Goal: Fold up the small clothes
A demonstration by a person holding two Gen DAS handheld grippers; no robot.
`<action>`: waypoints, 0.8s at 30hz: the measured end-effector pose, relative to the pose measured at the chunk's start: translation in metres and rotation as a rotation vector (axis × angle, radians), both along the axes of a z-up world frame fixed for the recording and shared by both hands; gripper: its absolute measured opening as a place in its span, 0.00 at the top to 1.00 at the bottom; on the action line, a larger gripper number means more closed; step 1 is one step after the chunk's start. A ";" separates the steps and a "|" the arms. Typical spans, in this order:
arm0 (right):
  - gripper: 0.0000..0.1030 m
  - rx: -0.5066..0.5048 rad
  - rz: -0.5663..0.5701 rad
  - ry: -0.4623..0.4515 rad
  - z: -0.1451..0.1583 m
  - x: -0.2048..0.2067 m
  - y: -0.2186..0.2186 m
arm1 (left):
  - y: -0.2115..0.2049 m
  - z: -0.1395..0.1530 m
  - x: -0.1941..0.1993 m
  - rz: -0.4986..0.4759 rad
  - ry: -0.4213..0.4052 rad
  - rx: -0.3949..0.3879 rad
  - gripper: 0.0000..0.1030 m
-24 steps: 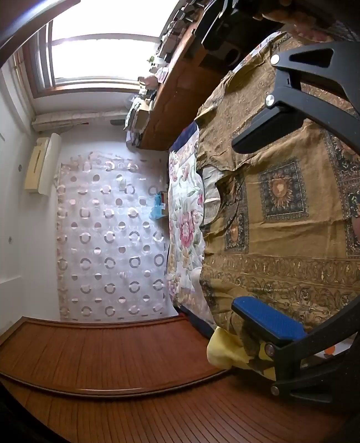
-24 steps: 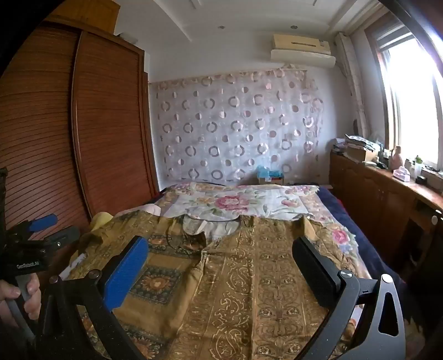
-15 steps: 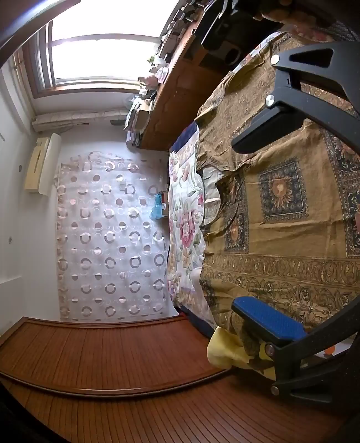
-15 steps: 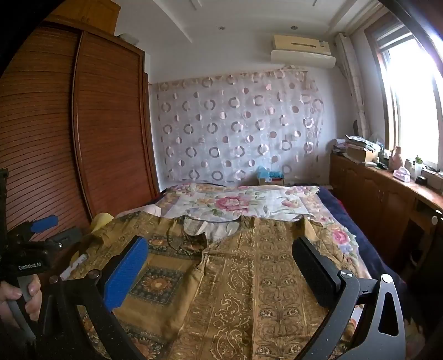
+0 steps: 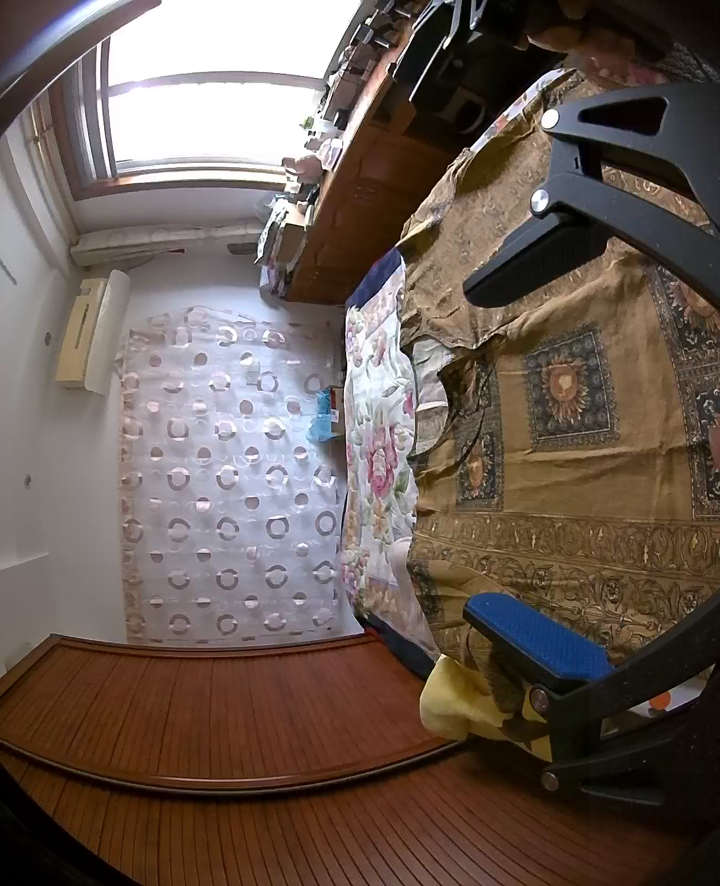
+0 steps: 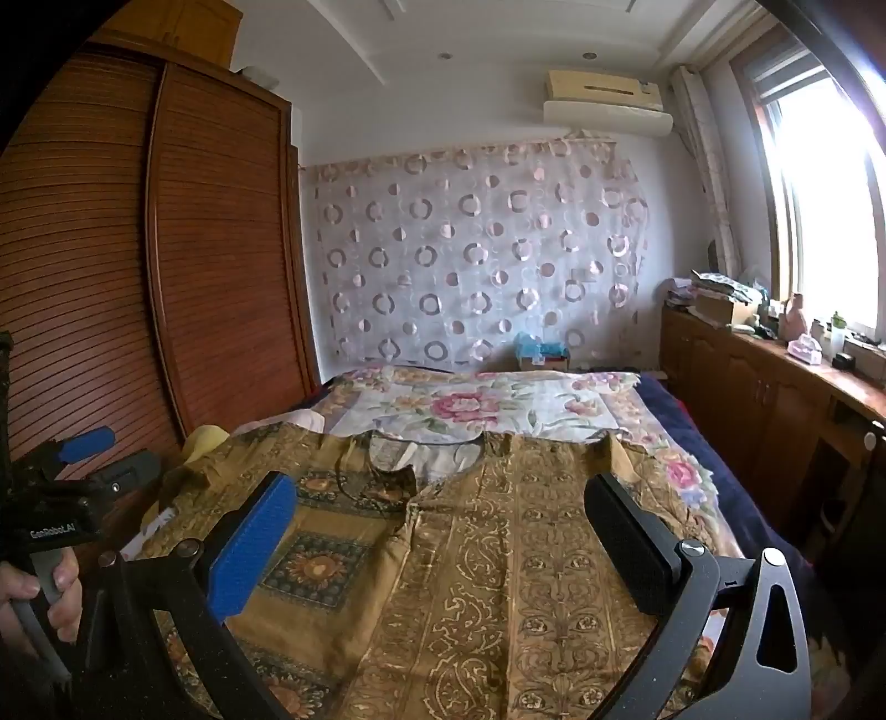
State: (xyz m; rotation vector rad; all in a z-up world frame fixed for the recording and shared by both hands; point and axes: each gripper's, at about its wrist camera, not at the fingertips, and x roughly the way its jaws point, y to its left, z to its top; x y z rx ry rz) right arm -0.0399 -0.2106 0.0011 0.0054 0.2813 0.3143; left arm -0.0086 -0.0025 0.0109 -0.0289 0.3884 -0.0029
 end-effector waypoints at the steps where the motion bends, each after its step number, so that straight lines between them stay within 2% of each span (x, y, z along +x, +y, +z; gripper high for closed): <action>1: 0.00 -0.001 0.000 0.000 0.000 0.000 0.000 | 0.000 0.000 0.000 0.001 -0.001 0.001 0.00; 24: 0.00 0.002 0.002 0.000 0.000 0.001 0.000 | -0.001 0.006 -0.006 0.000 -0.014 0.001 0.00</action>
